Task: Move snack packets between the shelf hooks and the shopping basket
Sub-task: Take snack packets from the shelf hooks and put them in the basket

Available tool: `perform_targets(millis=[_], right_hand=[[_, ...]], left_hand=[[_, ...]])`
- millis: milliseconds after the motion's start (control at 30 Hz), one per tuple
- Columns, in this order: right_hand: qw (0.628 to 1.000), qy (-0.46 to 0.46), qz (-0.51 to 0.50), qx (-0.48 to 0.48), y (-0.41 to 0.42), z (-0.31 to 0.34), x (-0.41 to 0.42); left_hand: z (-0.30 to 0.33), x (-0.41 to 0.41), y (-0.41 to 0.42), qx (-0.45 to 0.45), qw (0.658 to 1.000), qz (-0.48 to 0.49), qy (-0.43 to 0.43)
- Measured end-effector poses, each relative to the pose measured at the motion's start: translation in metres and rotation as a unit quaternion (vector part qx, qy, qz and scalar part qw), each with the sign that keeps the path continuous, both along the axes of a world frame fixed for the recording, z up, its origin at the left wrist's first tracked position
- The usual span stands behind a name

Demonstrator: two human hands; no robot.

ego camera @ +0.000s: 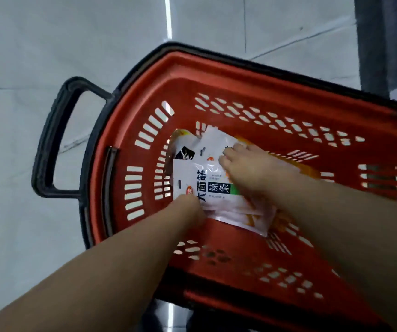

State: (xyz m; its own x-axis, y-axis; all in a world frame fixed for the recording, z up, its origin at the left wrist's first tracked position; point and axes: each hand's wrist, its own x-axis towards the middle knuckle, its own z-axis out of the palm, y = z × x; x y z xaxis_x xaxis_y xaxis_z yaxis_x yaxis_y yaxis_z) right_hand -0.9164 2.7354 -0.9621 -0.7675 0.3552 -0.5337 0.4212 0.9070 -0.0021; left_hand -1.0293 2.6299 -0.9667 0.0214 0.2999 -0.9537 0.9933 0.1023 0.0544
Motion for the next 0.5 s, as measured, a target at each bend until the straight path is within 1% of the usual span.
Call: perform_targets(millis=[33, 67, 133, 167, 200, 233, 267, 300, 333, 367, 400, 433, 467, 500], right_hand=[[0.999, -0.023, -0.009, -0.022, -0.002, -0.008, -0.006], [0.998, -0.037, -0.023, -0.043, -0.003, -0.015, -0.009], [0.993, -0.062, -0.056, -0.079, -0.005, -0.021, -0.011], [0.991, -0.064, -0.078, -0.092, -0.007, -0.023, -0.009], [0.988, -0.056, -0.102, -0.105, -0.008, -0.025, -0.006], [0.982, -0.037, -0.135, -0.125, -0.008, -0.026, -0.002], [0.970, -0.006, -0.185, -0.155, -0.008, -0.028, 0.003], [0.951, 0.024, -0.242, -0.192, -0.008, -0.030, 0.009], [0.923, 0.054, -0.303, -0.230, -0.008, -0.031, 0.015], [0.893, 0.089, -0.358, -0.258, -0.009, -0.029, 0.020], [0.862, 0.126, -0.407, -0.276, -0.010, -0.027, 0.026], [0.825, 0.162, -0.457, -0.290, -0.013, -0.024, 0.030], [0.785, 0.190, -0.507, -0.301, -0.017, -0.021, 0.034], [0.744, 0.208, -0.553, -0.312, -0.022, -0.021, 0.038]], left_hand=[[-0.009, 0.000, -0.001, -0.023, 1.000, 0.019, -0.008], [-0.018, -0.002, -0.002, -0.036, 0.999, 0.011, -0.019], [-0.026, -0.002, -0.003, -0.051, 0.993, 0.100, -0.042], [-0.030, -0.001, -0.005, -0.060, 0.979, 0.186, -0.050], [-0.035, -0.001, -0.007, -0.061, 0.968, 0.236, -0.054], [-0.036, -0.001, -0.009, -0.054, 0.950, 0.302, -0.060], [-0.040, -0.002, -0.008, -0.037, 0.938, 0.339, -0.057], [-0.040, -0.002, -0.006, -0.008, 0.924, 0.377, -0.065], [-0.039, -0.001, -0.003, 0.015, 0.907, 0.415, -0.066], [-0.037, -0.001, -0.001, 0.046, 0.872, 0.482, -0.080], [-0.039, -0.001, -0.001, 0.056, 0.798, 0.595, -0.075], [-0.035, 0.001, -0.002, 0.055, 0.729, 0.678, -0.079], [-0.032, 0.000, -0.002, 0.062, 0.708, 0.697, -0.097], [-0.033, -0.001, -0.001, 0.095, 0.681, 0.720, -0.097]])
